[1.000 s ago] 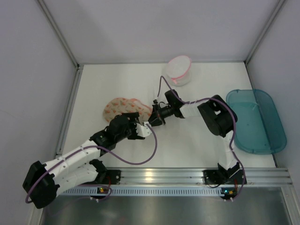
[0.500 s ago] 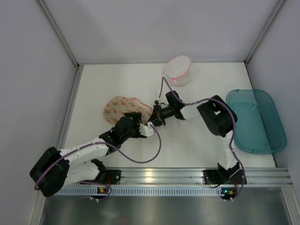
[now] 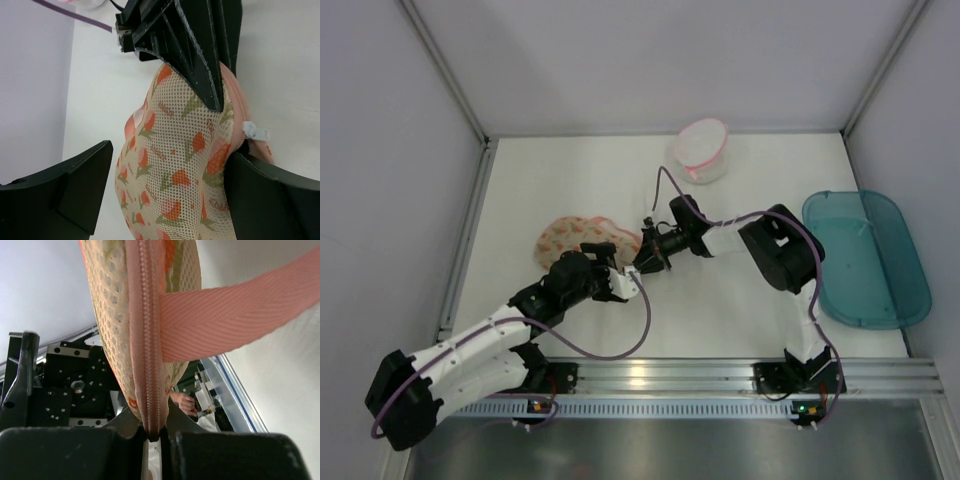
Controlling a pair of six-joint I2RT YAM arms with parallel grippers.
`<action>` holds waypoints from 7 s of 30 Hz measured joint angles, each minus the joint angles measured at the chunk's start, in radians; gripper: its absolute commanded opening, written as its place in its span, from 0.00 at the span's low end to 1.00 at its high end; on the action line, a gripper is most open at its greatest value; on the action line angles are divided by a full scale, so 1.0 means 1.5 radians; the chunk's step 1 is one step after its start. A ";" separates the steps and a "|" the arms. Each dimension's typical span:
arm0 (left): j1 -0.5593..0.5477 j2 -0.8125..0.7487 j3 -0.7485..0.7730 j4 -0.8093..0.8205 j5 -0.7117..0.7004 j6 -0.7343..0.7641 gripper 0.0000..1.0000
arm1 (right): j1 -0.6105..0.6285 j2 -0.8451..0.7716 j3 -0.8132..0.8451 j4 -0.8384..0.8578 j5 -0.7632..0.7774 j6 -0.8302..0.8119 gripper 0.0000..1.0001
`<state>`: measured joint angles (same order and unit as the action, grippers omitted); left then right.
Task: Place the bra in the laundry bag and zip it closed
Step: Zip the laundry bag at the center of the board.
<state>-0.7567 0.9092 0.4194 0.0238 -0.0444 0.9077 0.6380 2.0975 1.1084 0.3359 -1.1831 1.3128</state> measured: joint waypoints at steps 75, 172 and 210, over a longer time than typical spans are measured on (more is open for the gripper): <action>-0.007 -0.090 0.102 -0.302 0.094 -0.064 0.81 | 0.008 0.006 0.013 -0.032 -0.015 -0.037 0.00; -0.097 -0.065 0.035 -0.164 -0.039 -0.037 0.87 | 0.020 0.016 0.010 -0.016 -0.025 -0.013 0.00; -0.101 -0.038 0.068 -0.328 0.212 0.462 0.58 | 0.020 0.016 0.013 -0.010 -0.024 0.011 0.00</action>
<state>-0.9089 0.8528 0.5217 -0.4675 0.2733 1.6001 0.6674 2.1220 1.1275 0.3202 -1.2194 1.3293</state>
